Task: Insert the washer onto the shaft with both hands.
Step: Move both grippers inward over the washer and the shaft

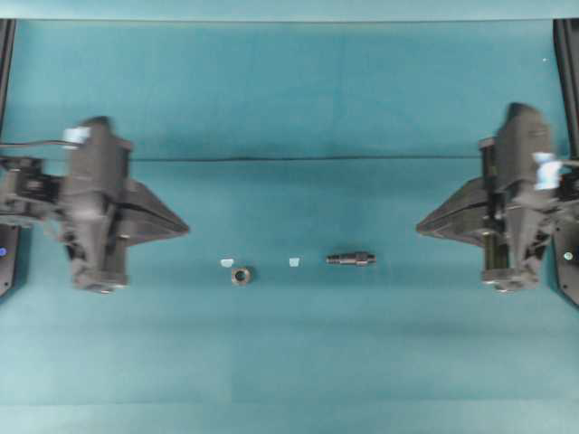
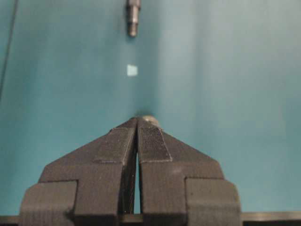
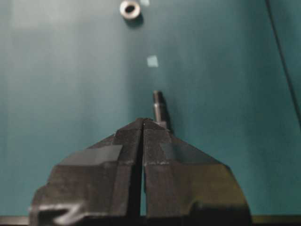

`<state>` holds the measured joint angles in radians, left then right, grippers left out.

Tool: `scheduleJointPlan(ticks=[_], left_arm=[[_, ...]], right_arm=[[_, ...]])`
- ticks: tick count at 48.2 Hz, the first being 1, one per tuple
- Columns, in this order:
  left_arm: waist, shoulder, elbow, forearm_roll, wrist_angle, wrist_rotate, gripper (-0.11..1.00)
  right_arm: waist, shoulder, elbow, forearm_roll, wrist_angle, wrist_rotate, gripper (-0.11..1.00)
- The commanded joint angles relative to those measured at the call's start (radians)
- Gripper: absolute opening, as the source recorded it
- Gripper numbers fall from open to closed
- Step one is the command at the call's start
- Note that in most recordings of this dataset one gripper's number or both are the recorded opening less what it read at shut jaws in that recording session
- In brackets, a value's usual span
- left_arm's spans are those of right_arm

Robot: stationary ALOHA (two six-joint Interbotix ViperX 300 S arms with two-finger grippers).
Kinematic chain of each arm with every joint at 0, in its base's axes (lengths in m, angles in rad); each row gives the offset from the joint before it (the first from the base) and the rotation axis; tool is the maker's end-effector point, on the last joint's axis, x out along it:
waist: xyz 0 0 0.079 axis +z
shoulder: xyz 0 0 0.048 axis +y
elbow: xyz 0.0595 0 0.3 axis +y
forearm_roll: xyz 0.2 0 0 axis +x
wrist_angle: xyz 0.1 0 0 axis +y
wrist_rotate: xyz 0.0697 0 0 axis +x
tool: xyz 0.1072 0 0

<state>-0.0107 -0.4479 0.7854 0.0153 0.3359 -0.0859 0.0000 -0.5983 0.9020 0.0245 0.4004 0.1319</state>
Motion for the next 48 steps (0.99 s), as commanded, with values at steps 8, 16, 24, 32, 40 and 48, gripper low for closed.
scheduleJointPlan(ticks=[8, 16, 24, 32, 40, 48], left_arm=[[-0.003, 0.126, -0.101, 0.003, 0.064, 0.009, 0.02], [-0.003, 0.213, -0.153, 0.003, 0.112, 0.012, 0.02], [-0.003, 0.296, -0.219, 0.006, 0.198, 0.021, 0.02], [-0.005, 0.333, -0.244, 0.008, 0.206, 0.067, 0.02], [-0.005, 0.339, -0.242, 0.008, 0.206, 0.097, 0.02], [-0.006, 0.339, -0.238, 0.006, 0.192, 0.094, 0.02]], right_arm=[[-0.014, 0.120, -0.095, -0.021, 0.061, -0.003, -0.10], [-0.018, 0.210, -0.160, -0.054, 0.130, -0.006, -0.10], [-0.018, 0.304, -0.216, -0.091, 0.176, -0.006, -0.10], [-0.017, 0.360, -0.252, -0.106, 0.193, -0.008, -0.10], [-0.017, 0.385, -0.253, -0.114, 0.186, -0.020, -0.10], [-0.017, 0.396, -0.252, -0.114, 0.187, -0.026, -0.09]])
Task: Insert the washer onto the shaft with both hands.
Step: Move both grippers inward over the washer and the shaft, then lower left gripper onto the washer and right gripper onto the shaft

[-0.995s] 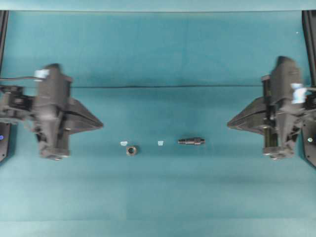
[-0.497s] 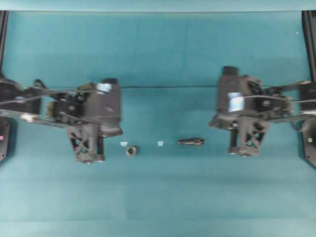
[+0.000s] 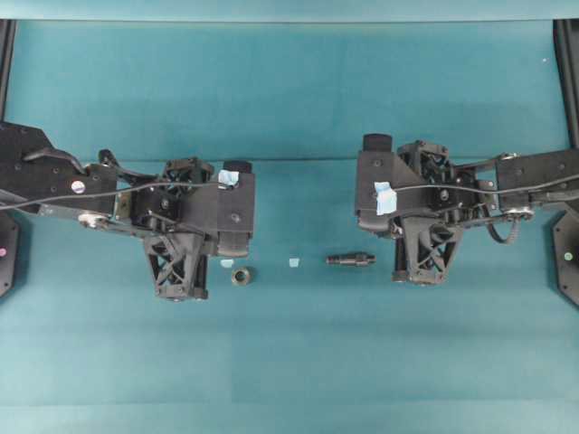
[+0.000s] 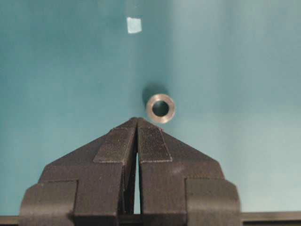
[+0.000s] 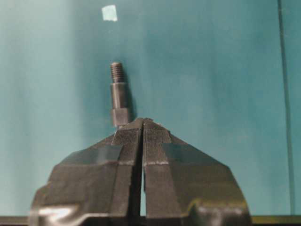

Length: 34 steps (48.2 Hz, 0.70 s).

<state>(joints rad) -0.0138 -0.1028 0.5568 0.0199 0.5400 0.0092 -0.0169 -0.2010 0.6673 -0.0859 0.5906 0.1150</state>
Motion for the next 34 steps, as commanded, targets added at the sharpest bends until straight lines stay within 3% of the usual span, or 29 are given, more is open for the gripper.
scheduleJointPlan(ticks=[1, 7, 13, 18, 24, 28, 31, 34], left_arm=[[-0.003, -0.006, -0.009, 0.002, -0.015, -0.002, 0.02], [-0.003, 0.000, -0.003, 0.003, -0.043, -0.002, 0.02], [-0.003, 0.006, 0.006, 0.002, -0.078, -0.011, 0.06], [-0.003, 0.014, 0.008, 0.002, -0.078, -0.018, 0.28], [-0.003, 0.026, 0.009, 0.003, -0.074, -0.028, 0.66], [-0.005, 0.037, 0.018, 0.002, -0.074, -0.026, 0.89], [-0.005, 0.043, 0.023, 0.003, -0.078, -0.026, 0.95], [-0.005, 0.048, 0.031, 0.002, -0.084, -0.028, 0.91]], right_arm=[[0.000, 0.002, -0.015, -0.003, -0.003, -0.009, -0.09], [0.000, 0.017, -0.017, -0.002, -0.006, -0.012, -0.05], [0.000, 0.034, -0.018, -0.002, -0.006, -0.011, 0.07], [0.000, 0.049, -0.018, -0.002, -0.002, -0.006, 0.31], [0.000, 0.063, -0.018, -0.002, -0.008, -0.006, 0.69], [0.000, 0.067, -0.018, -0.003, -0.009, -0.008, 0.89], [0.000, 0.074, -0.020, -0.003, -0.008, -0.006, 0.95], [0.002, 0.078, -0.018, -0.003, -0.009, -0.006, 0.93]])
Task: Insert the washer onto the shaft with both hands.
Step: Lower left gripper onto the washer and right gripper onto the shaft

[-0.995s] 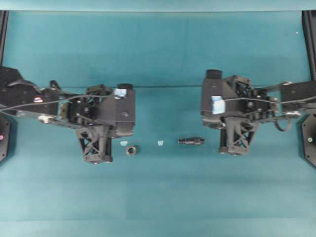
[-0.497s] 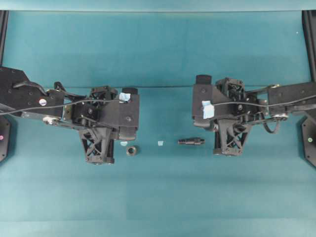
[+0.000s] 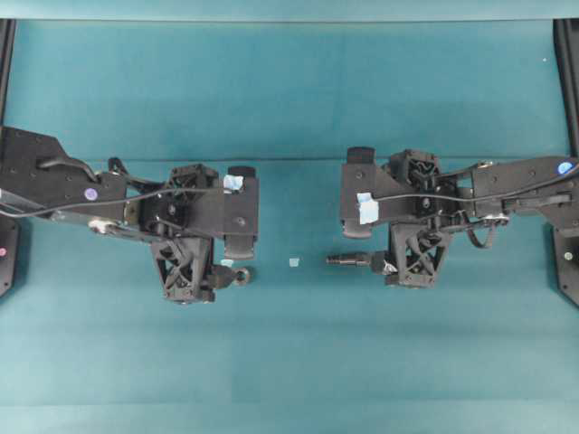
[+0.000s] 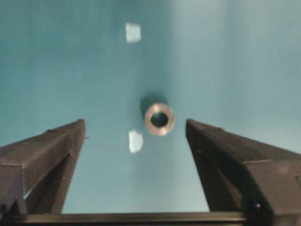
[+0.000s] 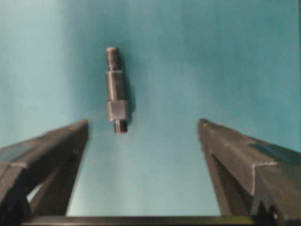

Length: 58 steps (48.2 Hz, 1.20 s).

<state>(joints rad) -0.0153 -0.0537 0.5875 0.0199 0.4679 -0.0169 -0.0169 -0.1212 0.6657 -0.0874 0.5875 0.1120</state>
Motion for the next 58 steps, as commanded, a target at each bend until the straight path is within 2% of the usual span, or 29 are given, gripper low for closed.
scheduleJointPlan(ticks=[1, 19, 35, 58], left_arm=[[-0.003, 0.002, 0.002, 0.002, -0.014, -0.002, 0.90], [-0.005, 0.066, 0.015, 0.002, -0.066, -0.008, 0.91], [-0.049, 0.132, 0.023, 0.002, -0.126, -0.015, 0.91], [-0.046, 0.195, 0.017, 0.003, -0.172, -0.032, 0.90]], right_arm=[[0.003, 0.002, -0.017, -0.002, -0.008, -0.003, 0.92], [0.023, 0.049, -0.017, -0.002, -0.046, -0.005, 0.92], [0.041, 0.095, -0.015, -0.002, -0.064, -0.003, 0.92], [0.043, 0.152, -0.009, -0.002, -0.104, -0.003, 0.91]])
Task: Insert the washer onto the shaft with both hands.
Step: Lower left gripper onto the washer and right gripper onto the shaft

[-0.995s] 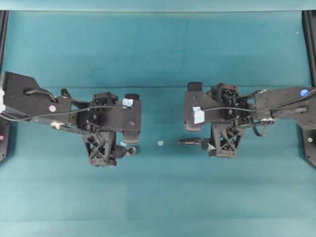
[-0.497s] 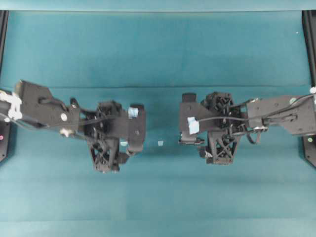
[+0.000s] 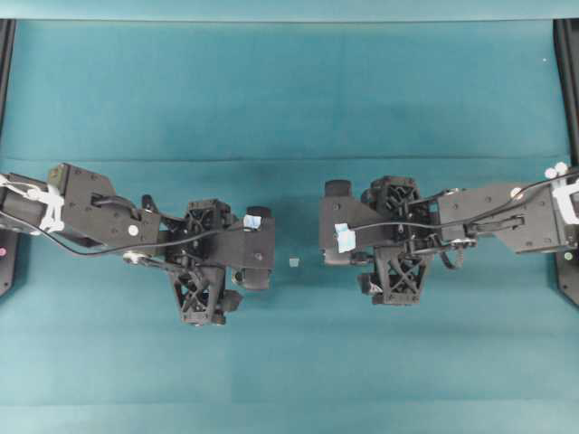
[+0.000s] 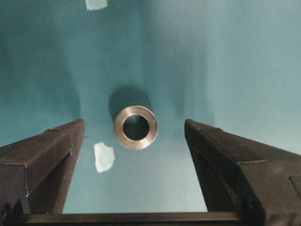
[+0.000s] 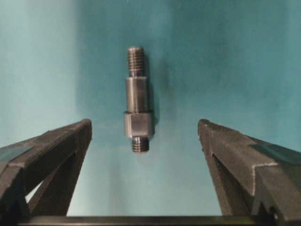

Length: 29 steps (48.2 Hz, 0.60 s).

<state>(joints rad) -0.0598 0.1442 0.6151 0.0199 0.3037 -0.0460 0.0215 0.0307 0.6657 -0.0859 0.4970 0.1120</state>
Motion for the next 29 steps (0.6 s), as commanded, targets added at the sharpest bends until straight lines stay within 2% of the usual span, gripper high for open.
scheduleJointPlan(ticks=[1, 29], left_arm=[[-0.002, -0.003, -0.009, 0.002, -0.009, -0.003, 0.90], [-0.002, 0.018, -0.006, 0.002, -0.020, -0.005, 0.90]], right_arm=[[0.005, 0.002, -0.011, -0.003, -0.017, -0.003, 0.91], [0.003, 0.046, -0.008, -0.003, -0.041, -0.009, 0.88]])
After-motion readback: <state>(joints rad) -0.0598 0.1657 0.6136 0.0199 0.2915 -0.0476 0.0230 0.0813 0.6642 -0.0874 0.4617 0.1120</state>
